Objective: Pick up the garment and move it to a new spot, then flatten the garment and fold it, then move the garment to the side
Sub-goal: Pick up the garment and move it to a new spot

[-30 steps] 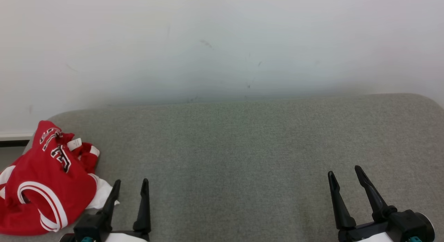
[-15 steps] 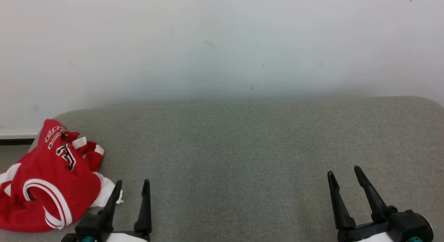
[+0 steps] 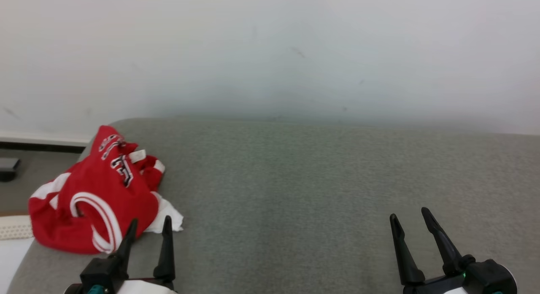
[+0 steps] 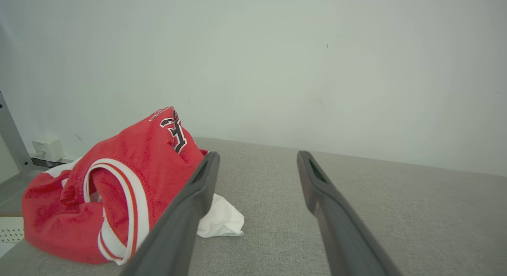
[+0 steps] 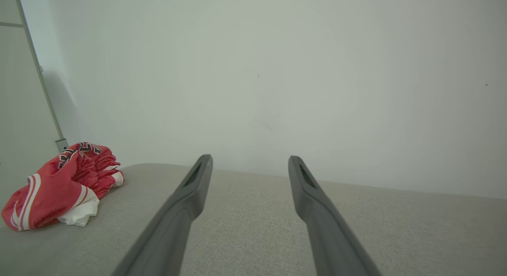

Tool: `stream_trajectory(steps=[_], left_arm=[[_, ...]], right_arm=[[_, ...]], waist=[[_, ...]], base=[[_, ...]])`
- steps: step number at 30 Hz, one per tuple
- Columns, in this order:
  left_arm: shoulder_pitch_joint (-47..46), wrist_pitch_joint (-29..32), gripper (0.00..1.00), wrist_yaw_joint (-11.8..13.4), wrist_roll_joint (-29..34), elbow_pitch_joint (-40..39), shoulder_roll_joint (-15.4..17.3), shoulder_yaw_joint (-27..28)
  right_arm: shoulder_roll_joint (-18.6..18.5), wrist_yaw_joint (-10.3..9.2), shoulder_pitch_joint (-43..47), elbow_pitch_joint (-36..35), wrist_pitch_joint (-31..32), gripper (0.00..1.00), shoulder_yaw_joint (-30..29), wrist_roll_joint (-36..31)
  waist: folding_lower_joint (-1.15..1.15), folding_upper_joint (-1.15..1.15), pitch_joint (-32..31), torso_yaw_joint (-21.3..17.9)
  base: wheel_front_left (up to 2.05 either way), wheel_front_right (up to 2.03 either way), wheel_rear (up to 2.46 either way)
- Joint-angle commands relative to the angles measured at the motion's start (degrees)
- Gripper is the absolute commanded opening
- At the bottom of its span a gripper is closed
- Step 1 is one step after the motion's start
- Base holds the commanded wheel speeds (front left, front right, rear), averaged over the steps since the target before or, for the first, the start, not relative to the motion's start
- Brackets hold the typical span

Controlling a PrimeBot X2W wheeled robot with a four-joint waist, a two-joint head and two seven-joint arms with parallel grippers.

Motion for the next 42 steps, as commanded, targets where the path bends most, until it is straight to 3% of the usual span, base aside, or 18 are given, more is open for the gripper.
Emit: stream_trajectory(steps=[1,13,20,33,37,42], left_arm=[[-0.3,0.0,1.0,-0.2,0.6,0.2,0.3,0.5],[-1.0,0.0,1.0,-0.7,1.2,1.1,0.4,2.9],[-1.4,0.0,1.0,-1.0,1.6,2.0,0.6,3.9],[-4.8,1.2,1.0,-2.3,-1.3,6.9,0.9,5.2],[-9.0,8.8,1.0,-3.0,-3.2,11.3,3.0,5.4],[-12.2,13.4,1.0,-3.2,-4.6,14.6,5.0,6.2]], right_arm=[[-0.3,-0.12,0.6,0.0,-0.2,1.0,0.3,0.6],[-0.3,-0.12,-0.1,-0.2,-0.2,1.0,0.8,2.3],[-0.3,-0.12,-0.8,-0.1,-0.2,1.0,1.7,2.5],[-0.3,-0.12,-0.8,0.3,-0.2,1.0,2.4,1.5],[-0.3,-0.12,-1.0,0.4,-0.2,1.0,2.7,0.9],[-0.3,-0.12,-1.7,0.2,-0.2,1.0,3.0,0.9]], waist=[[0.0,0.0,0.0,2.5],[0.0,0.0,0.5,14.1],[0.0,0.0,0.6,17.7],[0.0,0.0,0.8,15.7],[0.0,0.0,1.1,12.7],[0.0,0.0,1.9,9.7]], base=[[0.0,0.0,0.0],[0.0,0.0,0.0],[0.0,0.0,0.0],[0.0,0.0,0.0],[0.0,0.0,0.0],[0.0,0.0,0.0]])
